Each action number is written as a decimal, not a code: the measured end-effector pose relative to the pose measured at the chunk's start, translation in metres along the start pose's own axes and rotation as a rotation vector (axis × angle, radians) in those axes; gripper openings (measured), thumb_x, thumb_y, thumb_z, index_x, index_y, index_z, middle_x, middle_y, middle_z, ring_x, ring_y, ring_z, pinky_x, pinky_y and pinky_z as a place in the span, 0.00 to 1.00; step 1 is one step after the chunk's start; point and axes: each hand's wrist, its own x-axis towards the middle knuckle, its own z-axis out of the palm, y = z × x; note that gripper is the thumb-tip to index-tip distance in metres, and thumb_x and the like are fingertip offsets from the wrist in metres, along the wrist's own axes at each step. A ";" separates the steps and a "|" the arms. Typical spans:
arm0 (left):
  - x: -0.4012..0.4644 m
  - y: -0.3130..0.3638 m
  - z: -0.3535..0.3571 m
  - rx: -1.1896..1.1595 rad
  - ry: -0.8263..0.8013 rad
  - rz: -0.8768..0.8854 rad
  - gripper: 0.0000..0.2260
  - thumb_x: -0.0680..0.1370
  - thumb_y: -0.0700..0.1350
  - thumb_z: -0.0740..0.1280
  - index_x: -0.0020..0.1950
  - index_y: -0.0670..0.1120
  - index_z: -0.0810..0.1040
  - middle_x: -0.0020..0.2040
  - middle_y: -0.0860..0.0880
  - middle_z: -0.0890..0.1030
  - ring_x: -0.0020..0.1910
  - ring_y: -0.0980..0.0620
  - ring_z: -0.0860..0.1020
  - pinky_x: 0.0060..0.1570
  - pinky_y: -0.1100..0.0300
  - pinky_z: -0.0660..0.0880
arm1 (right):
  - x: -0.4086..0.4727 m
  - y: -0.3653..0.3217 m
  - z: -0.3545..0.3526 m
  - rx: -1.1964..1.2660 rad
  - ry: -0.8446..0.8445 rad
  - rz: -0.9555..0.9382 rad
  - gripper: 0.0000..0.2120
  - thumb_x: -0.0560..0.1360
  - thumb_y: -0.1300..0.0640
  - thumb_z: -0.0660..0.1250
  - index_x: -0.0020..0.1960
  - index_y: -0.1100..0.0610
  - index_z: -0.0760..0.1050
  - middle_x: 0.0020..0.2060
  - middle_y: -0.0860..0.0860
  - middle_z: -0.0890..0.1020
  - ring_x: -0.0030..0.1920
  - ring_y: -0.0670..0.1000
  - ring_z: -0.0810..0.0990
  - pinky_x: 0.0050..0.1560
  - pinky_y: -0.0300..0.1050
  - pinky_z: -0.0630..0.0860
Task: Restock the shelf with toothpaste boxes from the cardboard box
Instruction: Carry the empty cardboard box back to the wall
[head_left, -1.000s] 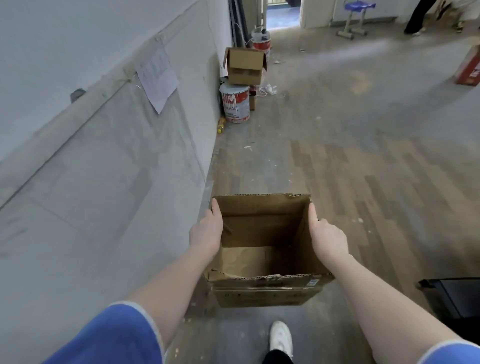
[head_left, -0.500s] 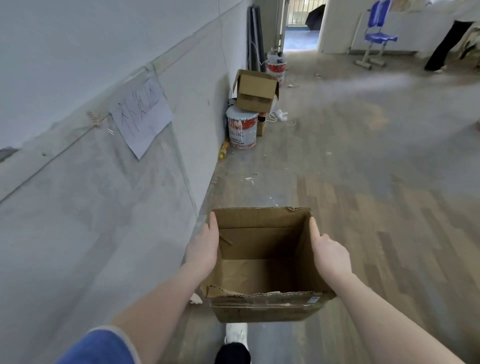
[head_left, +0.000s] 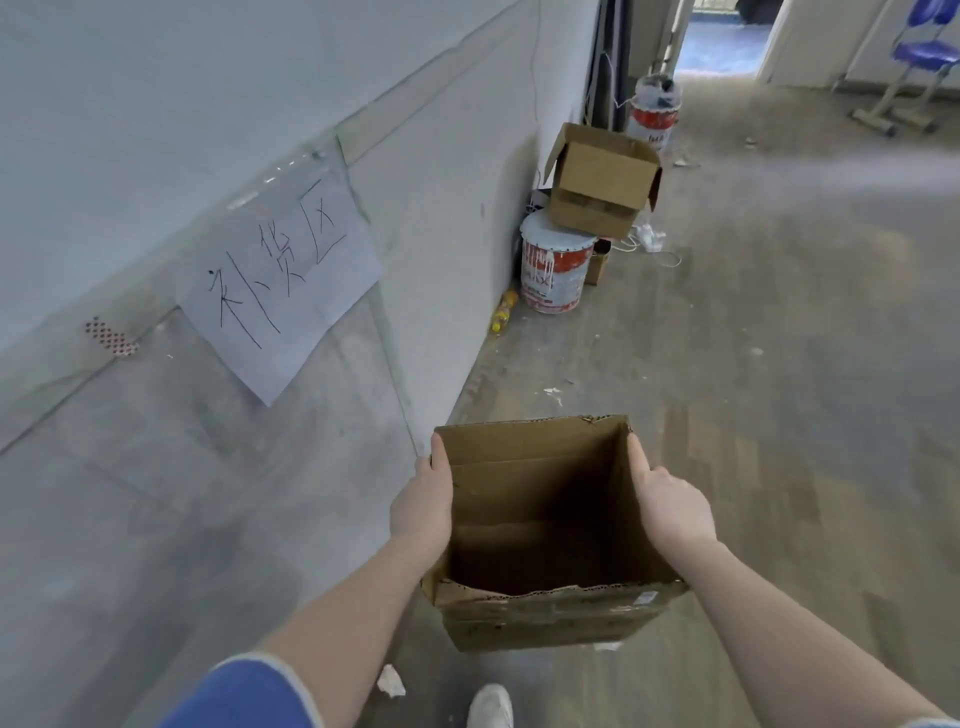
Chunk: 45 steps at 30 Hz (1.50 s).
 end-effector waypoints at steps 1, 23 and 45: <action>0.013 0.003 -0.006 0.004 0.020 -0.019 0.36 0.78 0.36 0.61 0.77 0.49 0.40 0.72 0.44 0.63 0.56 0.49 0.77 0.51 0.59 0.77 | 0.017 -0.001 -0.008 -0.009 0.001 -0.022 0.41 0.74 0.71 0.56 0.75 0.55 0.32 0.53 0.55 0.76 0.46 0.54 0.79 0.41 0.45 0.75; 0.112 0.075 -0.019 -0.206 0.253 -0.834 0.36 0.77 0.34 0.59 0.77 0.47 0.40 0.58 0.43 0.71 0.40 0.53 0.74 0.42 0.60 0.76 | 0.332 -0.065 -0.072 -0.074 0.100 -0.906 0.36 0.77 0.67 0.54 0.76 0.53 0.36 0.52 0.54 0.78 0.45 0.54 0.81 0.39 0.44 0.73; 0.126 0.011 0.073 -0.253 0.154 -1.064 0.38 0.76 0.32 0.60 0.76 0.47 0.36 0.57 0.45 0.69 0.39 0.51 0.74 0.42 0.56 0.78 | 0.343 -0.147 0.002 -0.210 -0.072 -1.055 0.38 0.77 0.67 0.53 0.75 0.54 0.31 0.58 0.56 0.75 0.48 0.54 0.80 0.42 0.45 0.74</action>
